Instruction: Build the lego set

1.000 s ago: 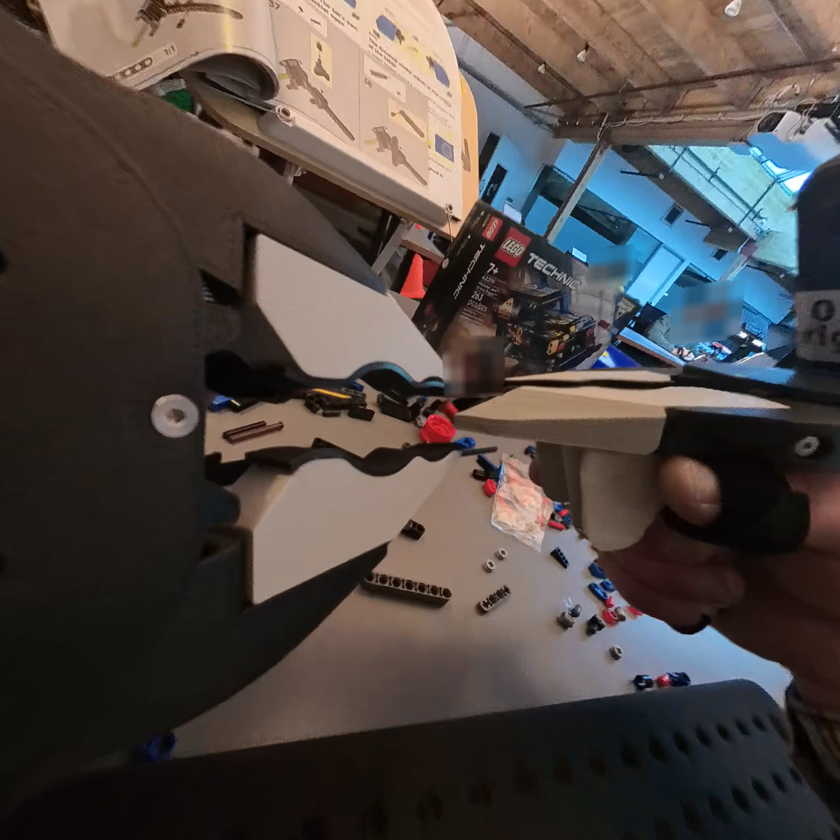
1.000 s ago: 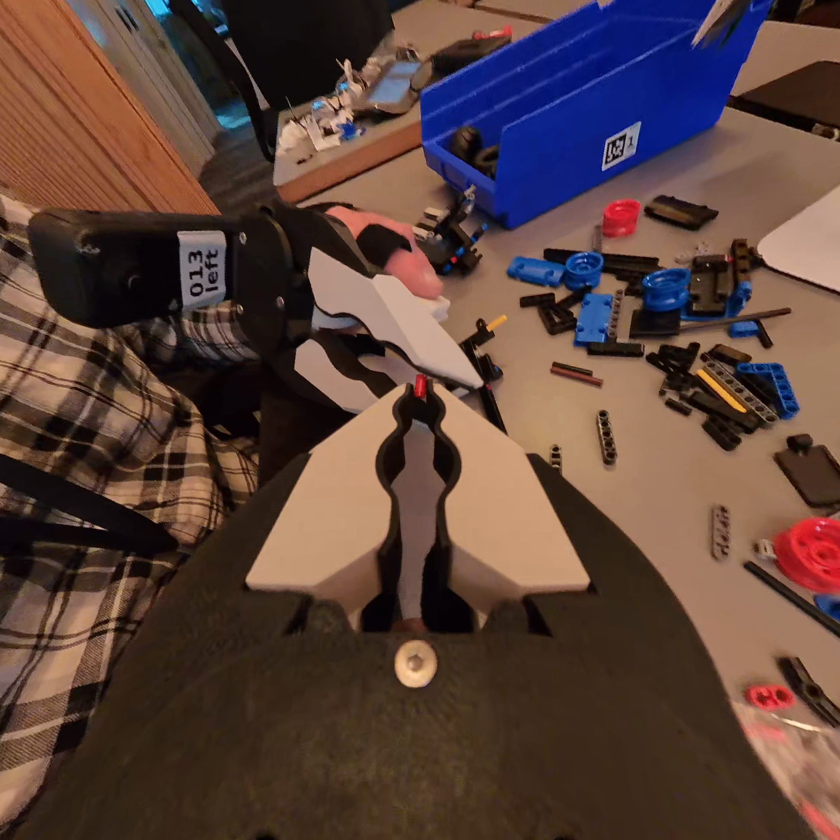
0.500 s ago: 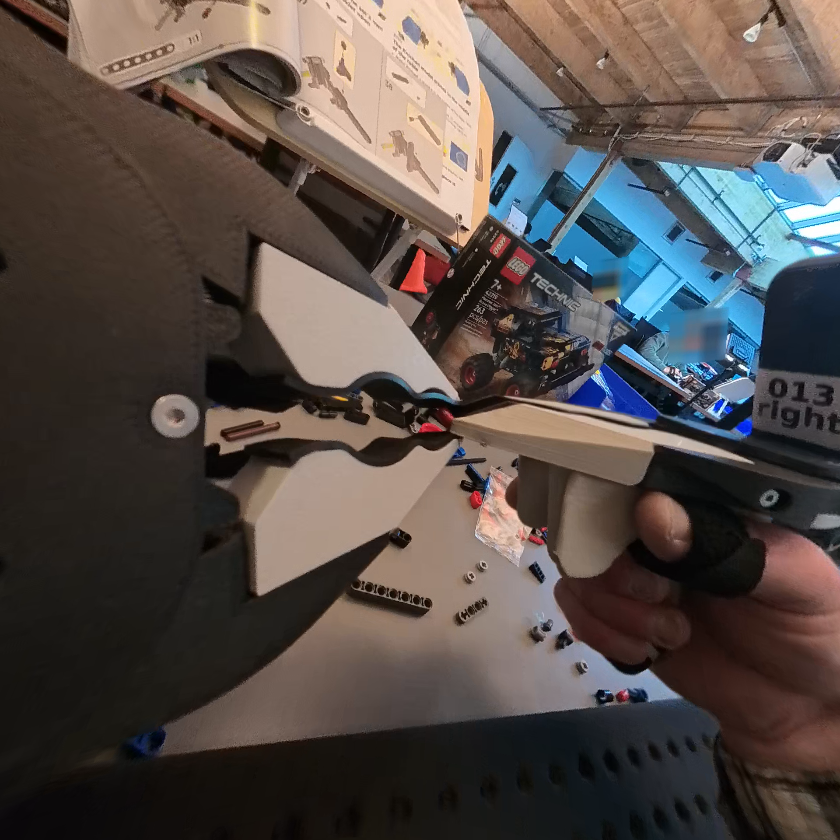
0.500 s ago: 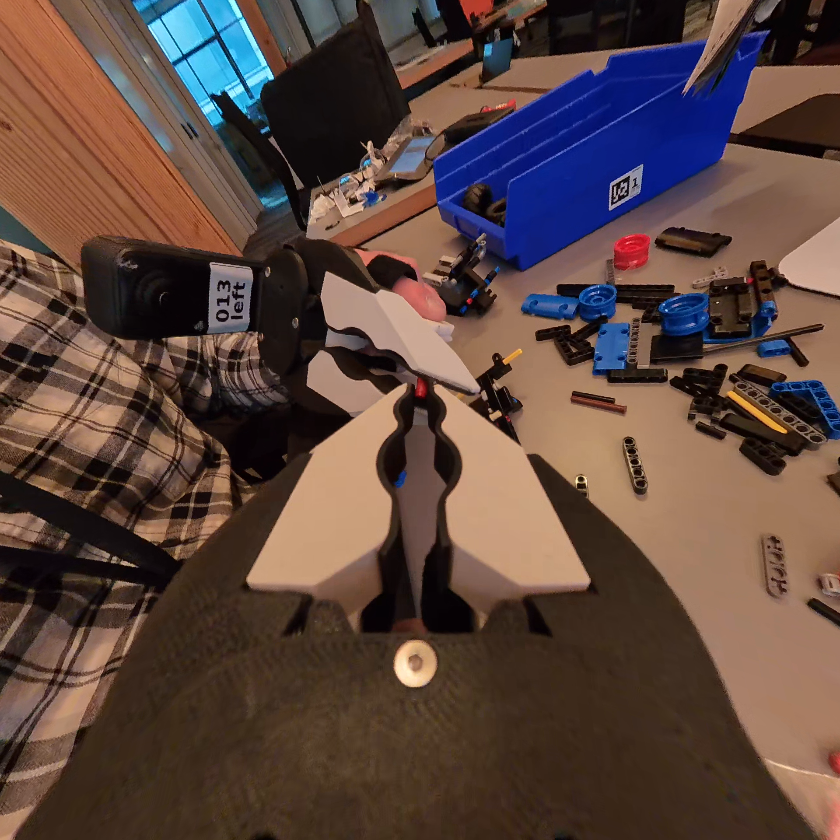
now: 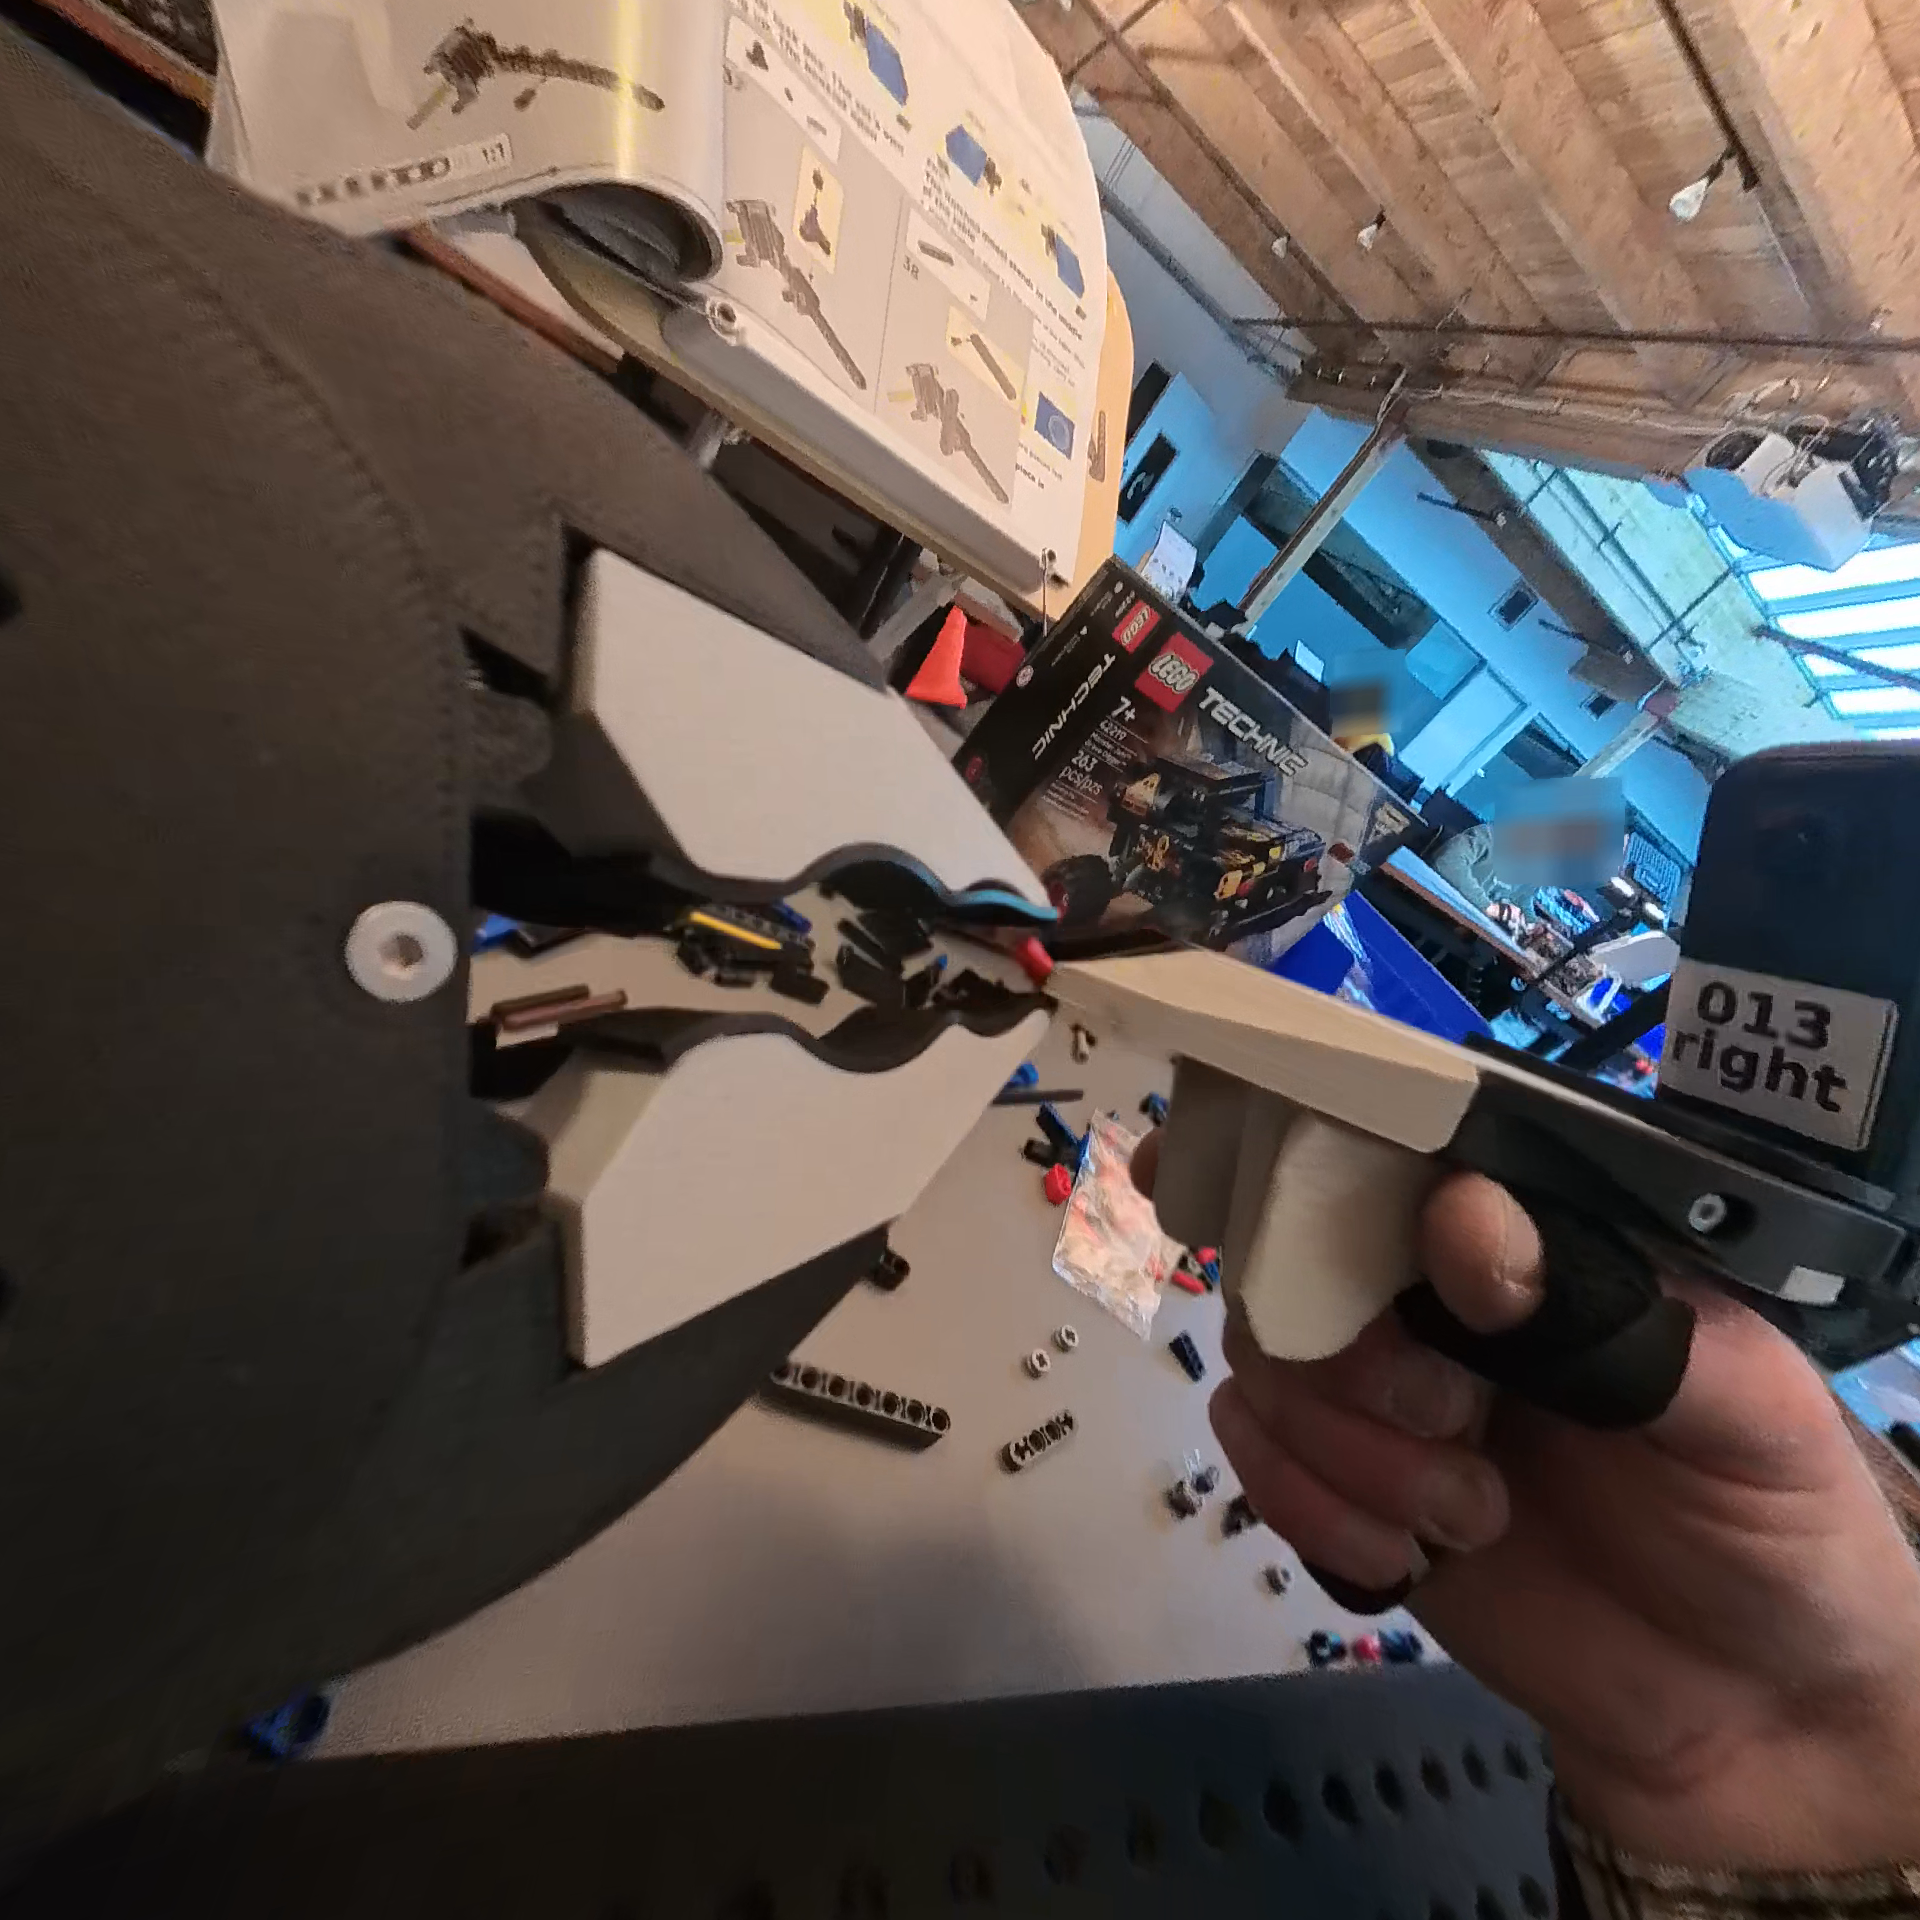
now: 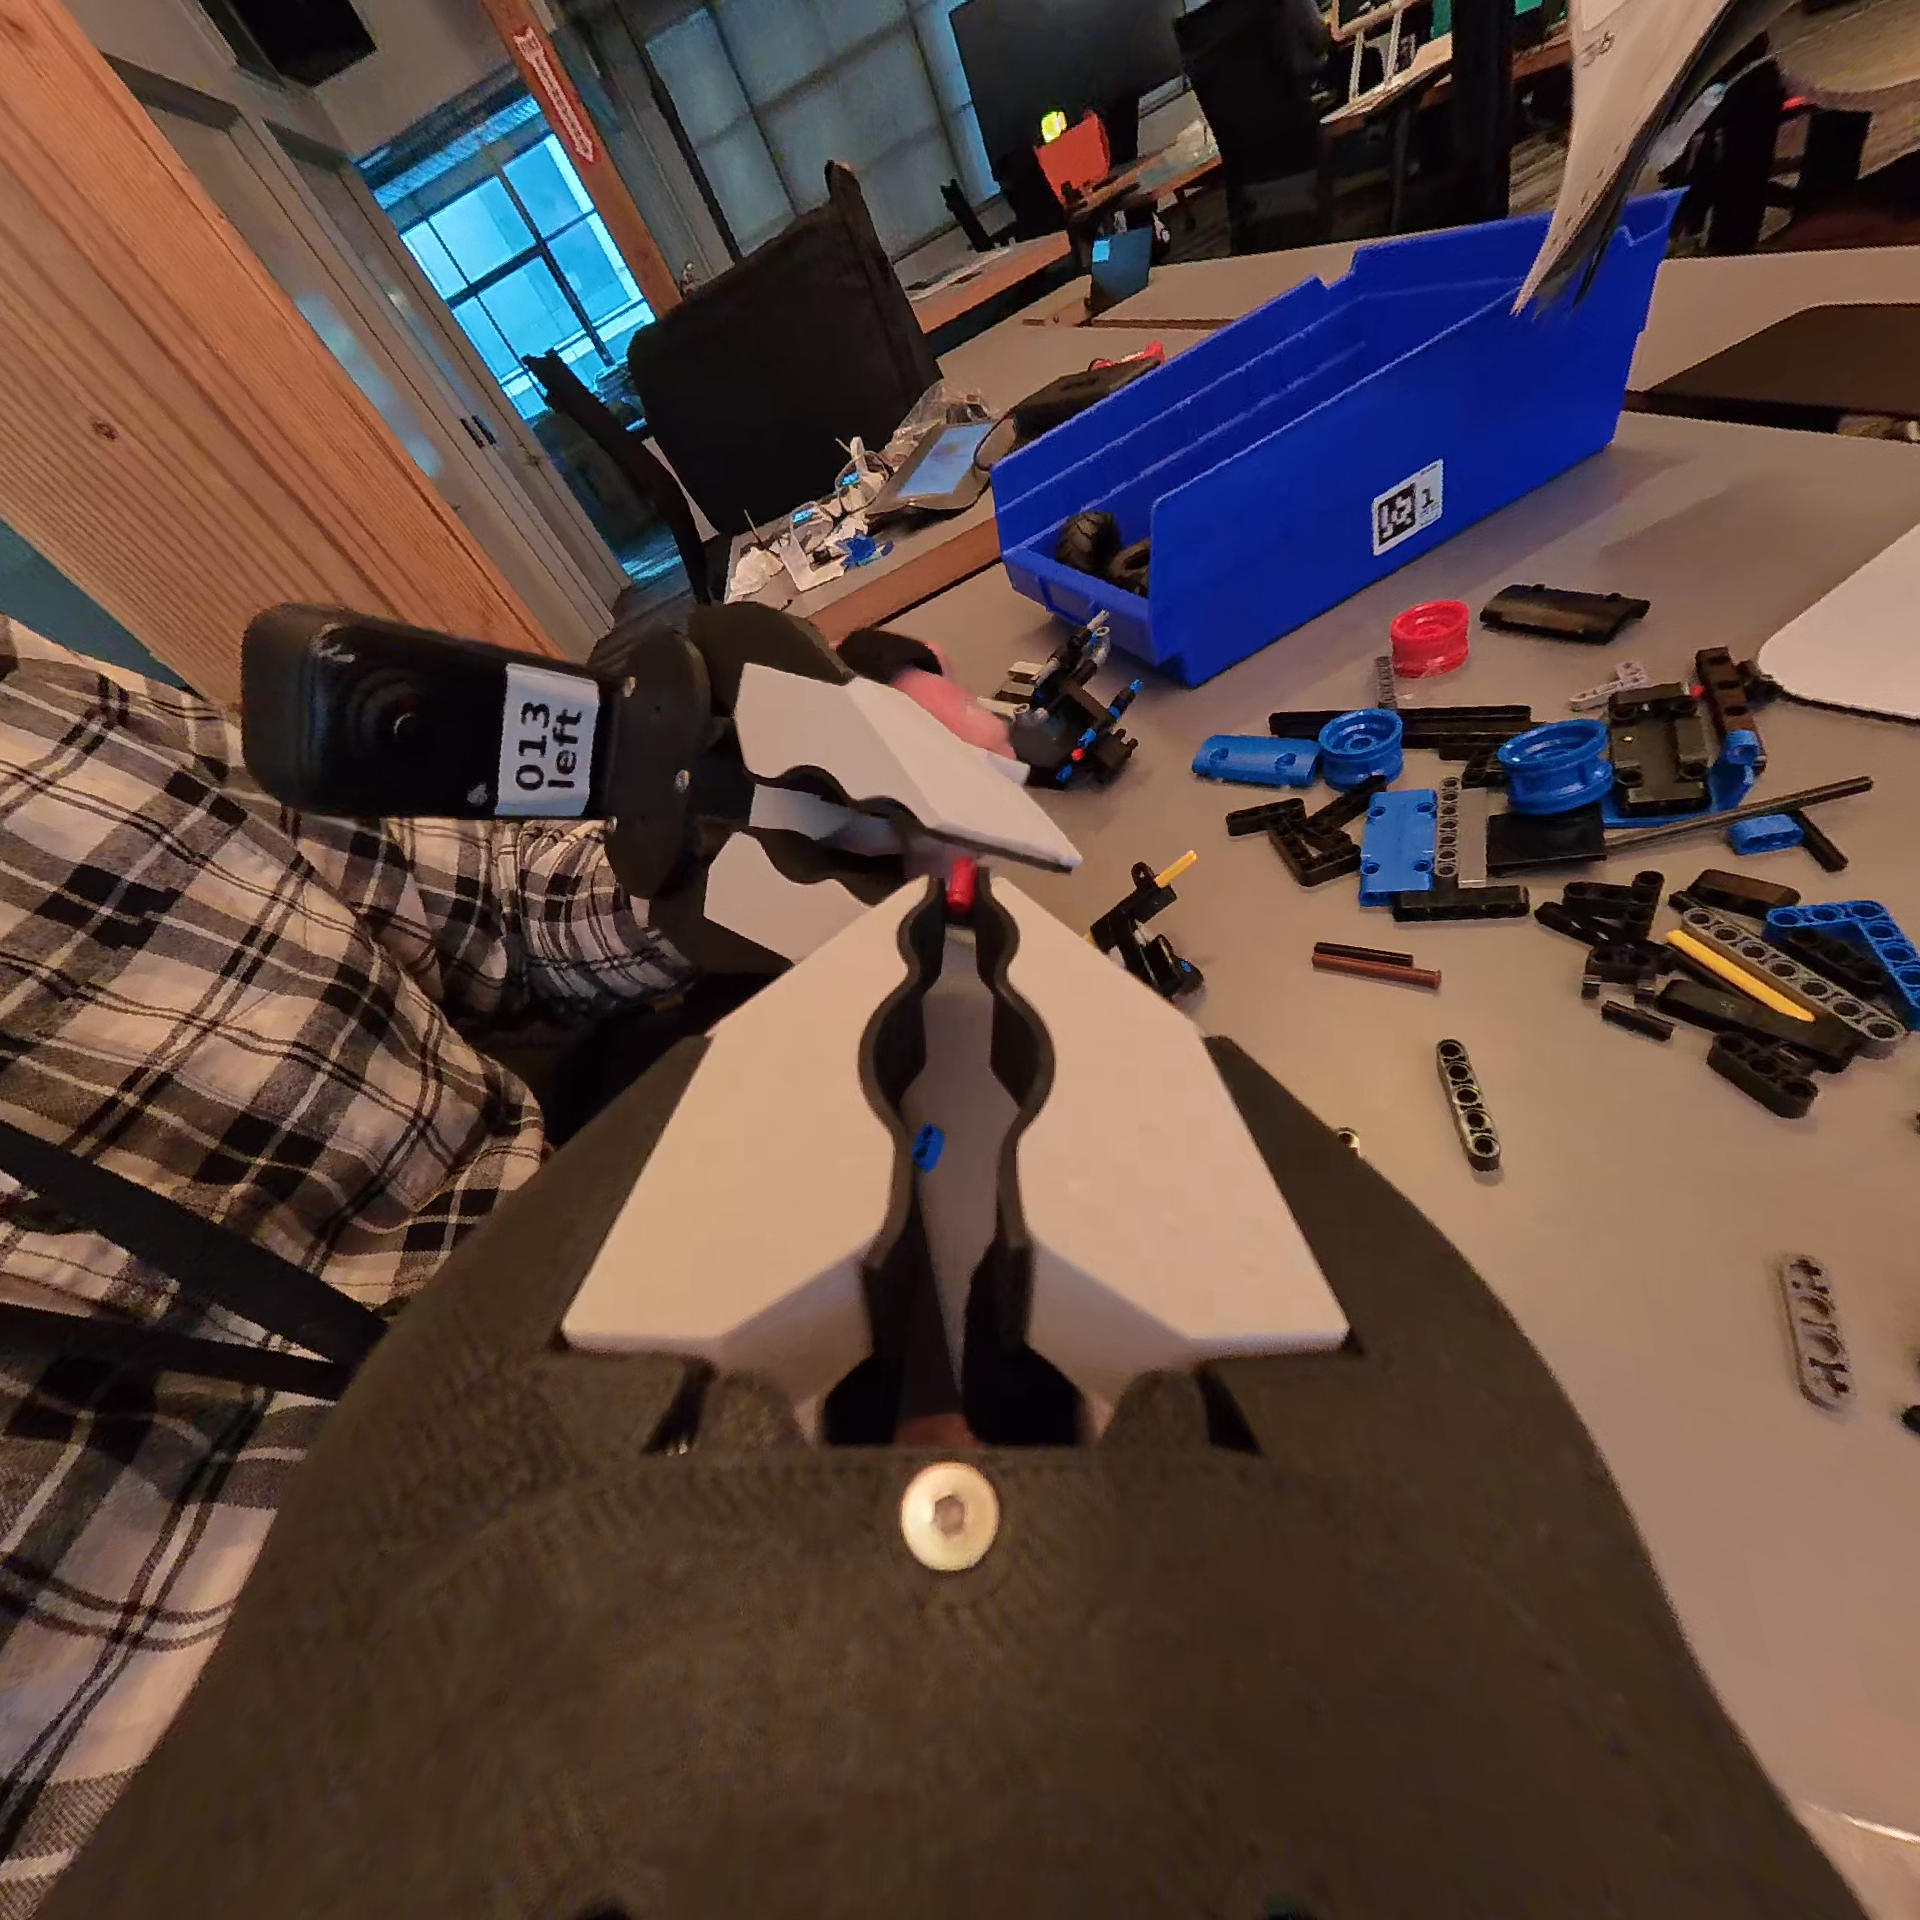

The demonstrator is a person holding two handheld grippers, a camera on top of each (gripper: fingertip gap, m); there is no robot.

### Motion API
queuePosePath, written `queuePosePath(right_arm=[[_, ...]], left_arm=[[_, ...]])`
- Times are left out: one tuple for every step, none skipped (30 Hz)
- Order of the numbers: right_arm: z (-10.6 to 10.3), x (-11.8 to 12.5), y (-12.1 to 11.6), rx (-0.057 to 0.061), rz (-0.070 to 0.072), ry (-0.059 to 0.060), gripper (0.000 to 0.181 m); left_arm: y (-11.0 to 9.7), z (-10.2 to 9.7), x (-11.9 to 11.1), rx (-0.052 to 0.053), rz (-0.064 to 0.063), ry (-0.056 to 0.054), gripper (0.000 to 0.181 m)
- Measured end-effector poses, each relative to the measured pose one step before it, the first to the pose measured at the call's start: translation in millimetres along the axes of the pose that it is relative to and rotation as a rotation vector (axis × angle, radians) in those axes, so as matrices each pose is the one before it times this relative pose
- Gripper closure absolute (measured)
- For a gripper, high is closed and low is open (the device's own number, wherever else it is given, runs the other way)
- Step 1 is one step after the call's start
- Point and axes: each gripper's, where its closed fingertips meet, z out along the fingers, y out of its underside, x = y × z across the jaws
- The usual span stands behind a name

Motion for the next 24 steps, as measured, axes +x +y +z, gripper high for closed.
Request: queuePosePath(right_arm=[[-1.62,1.27,-1.04,0.0013,0.0006,0.0050,0.177],[-1.18,-0.75,0.46,-0.0080,-0.0015,-0.0060,0.177],[-0.53,-0.18,1.11,-0.0136,-0.0070,0.0017,0.177],[-0.30,0.47,1.28,-0.0136,-0.0073,0.0082,0.177],[-0.28,-0.04,0.78,-0.0082,0.0008,0.0026,0.177],[-0.35,-0.06,0.48,-0.0041,0.0075,-0.0003,0.177],[-0.44,0.89,0.59,-0.0023,0.0000,0.0080,0.177],[-0.32,1.65,0.57,0.0001,0.0004,0.0130,0.177],[-0.34,1.82,-0.66,0.0085,0.0033,0.0141,0.177],[0.04,1.86,-0.25,0.0059,-0.0038,0.0179,0.177],[0.55,1.51,0.01,0.0049,-0.0089,0.0214,0.177],[0.69,1.27,0.42,0.0024,-0.0048,0.0186,0.177],[0.52,1.45,0.52,0.0008,-0.0033,0.0164,0.177],[0.42,1.80,0.54,0.0000,-0.0122,0.0193,0.177],[0.07,1.08,-0.44,0.0047,-0.0159,0.0164,0.177],[-0.21,-0.22,-0.88,0.0073,-0.0085,0.0048,0.176],[-0.35,-0.56,-0.24,0.0025,-0.0018,-0.0006,0.177],[-0.41,0.07,-0.24,0.0024,-0.0018,0.0010,0.177],[-0.22,0.03,-0.50,0.0058,-0.0020,0.0003,0.177],[-0.15,-0.17,-0.41,0.0057,0.0012,-0.0021,0.178],[-0.10,-0.13,0.22,0.0011,0.0036,-0.0034,0.178],[0.05,0.04,0.78,-0.0030,0.0014,-0.0016,0.178],[0.06,0.48,0.81,-0.0030,-0.0009,0.0010,0.178],[0.06,0.37,0.45,-0.0011,0.0012,0.0009,0.178]], left_arm=[[-1.17,-0.83,-0.53,0.0034,0.0148,-0.0053,0.171],[-1.32,-0.34,1.98,0.0035,0.0126,0.0081,0.172],[0.32,0.40,1.49,-0.0066,0.0244,-0.0014,0.173],[0.77,0.17,0.57,-0.0095,0.0334,-0.0061,0.174],[-0.20,-0.22,0.27,-0.0035,0.0181,-0.0035,0.174],[0.31,0.17,0.45,-0.0057,0.0056,0.0008,0.174],[1.79,0.42,0.53,-0.0147,0.0106,0.0004,0.176],[2.12,0.69,0.07,-0.0174,0.0172,-0.0063,0.179],[2.36,0.69,-0.71,-0.0209,0.0152,-0.0109,0.180],[1.51,0.84,-0.55,-0.0194,0.0056,-0.0080,0.180],[1.87,0.85,-0.08,-0.0182,0.0087,-0.0055,0.180],[1.85,0.79,0.16,-0.0125,0.0046,-0.0031,0.180],[1.57,0.66,0.47,-0.0095,-0.0066,0.0026,0.180],[1.20,0.74,0.03,-0.0084,-0.0095,0.0016,0.180],[0.54,0.02,-1.52,-0.0029,-0.0019,-0.0081,0.180],[-0.41,-0.39,-1.16,0.0042,-0.0040,-0.0030,0.180],[-0.90,-0.27,0.54,0.0080,-0.0123,0.0078,0.180],[0.34,0.10,-0.15,0.0009,-0.0074,0.0014,0.180],[0.60,0.00,-0.47,-0.0028,-0.0029,-0.0007,0.180],[-0.76,-0.18,0.63,0.0035,-0.0037,0.0062,0.181],[-0.21,-0.17,0.74,0.0001,0.0062,0.0016,0.181],[0.52,0.13,0.79,-0.0031,0.0085,-0.0001,0.180],[0.47,0.31,0.68,-0.0037,0.0025,0.0011,0.180],[0.40,0.37,0.36,-0.0028,0.0030,0.0013,0.180]])
